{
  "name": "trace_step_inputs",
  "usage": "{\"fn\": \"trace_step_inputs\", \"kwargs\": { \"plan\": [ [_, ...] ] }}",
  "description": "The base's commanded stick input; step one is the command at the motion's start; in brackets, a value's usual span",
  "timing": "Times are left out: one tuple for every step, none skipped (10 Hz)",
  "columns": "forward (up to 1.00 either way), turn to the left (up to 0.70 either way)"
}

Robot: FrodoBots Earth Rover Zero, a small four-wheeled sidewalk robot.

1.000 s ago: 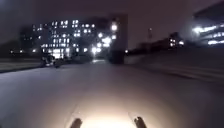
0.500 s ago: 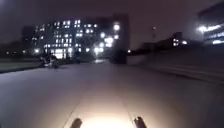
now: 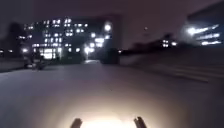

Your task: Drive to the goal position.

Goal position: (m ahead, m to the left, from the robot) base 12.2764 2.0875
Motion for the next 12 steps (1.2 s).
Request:
{"fn": "trace_step_inputs", "kwargs": {
  "plan": [
    [1.00,0.00],
    [1.00,0.00],
    [1.00,0.00],
    [1.00,0.00],
    [1.00,0.00],
    [1.00,0.00],
    [1.00,0.00],
    [1.00,0.00],
    [1.00,0.00],
    [1.00,0.00],
    [1.00,0.00],
    [1.00,0.00]
  ]
}}
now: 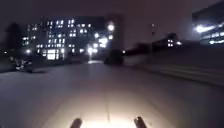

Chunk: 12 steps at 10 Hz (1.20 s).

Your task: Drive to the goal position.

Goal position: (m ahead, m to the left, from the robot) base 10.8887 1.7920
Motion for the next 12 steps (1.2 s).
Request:
{"fn": "trace_step_inputs", "kwargs": {
  "plan": [
    [1.00,0.00],
    [1.00,0.00],
    [1.00,0.00],
    [1.00,0.00],
    [1.00,0.00],
    [1.00,0.00],
    [1.00,0.00],
    [1.00,0.00],
    [1.00,0.00],
    [1.00,0.00],
    [1.00,0.00],
    [1.00,0.00]
  ]
}}
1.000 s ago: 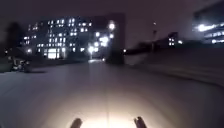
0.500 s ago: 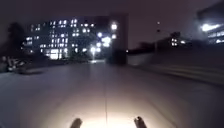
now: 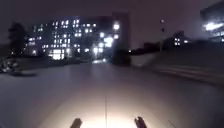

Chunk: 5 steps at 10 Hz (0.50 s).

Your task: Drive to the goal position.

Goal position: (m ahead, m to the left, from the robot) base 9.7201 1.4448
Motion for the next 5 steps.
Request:
{"fn": "trace_step_inputs", "kwargs": {
  "plan": [
    [1.00,0.00],
    [1.00,0.00],
    [1.00,0.00],
    [1.00,0.00],
    [1.00,0.00]
  ]
}}
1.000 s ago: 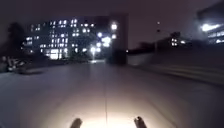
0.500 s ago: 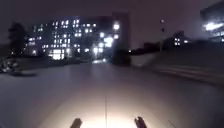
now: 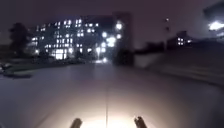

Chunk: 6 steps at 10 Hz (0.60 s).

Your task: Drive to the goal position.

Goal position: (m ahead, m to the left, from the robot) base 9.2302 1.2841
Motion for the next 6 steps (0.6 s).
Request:
{"fn": "trace_step_inputs", "kwargs": {
  "plan": [
    [1.00,0.00],
    [1.00,0.00],
    [1.00,0.00],
    [1.00,0.00],
    [1.00,0.00],
    [1.00,0.00]
  ]
}}
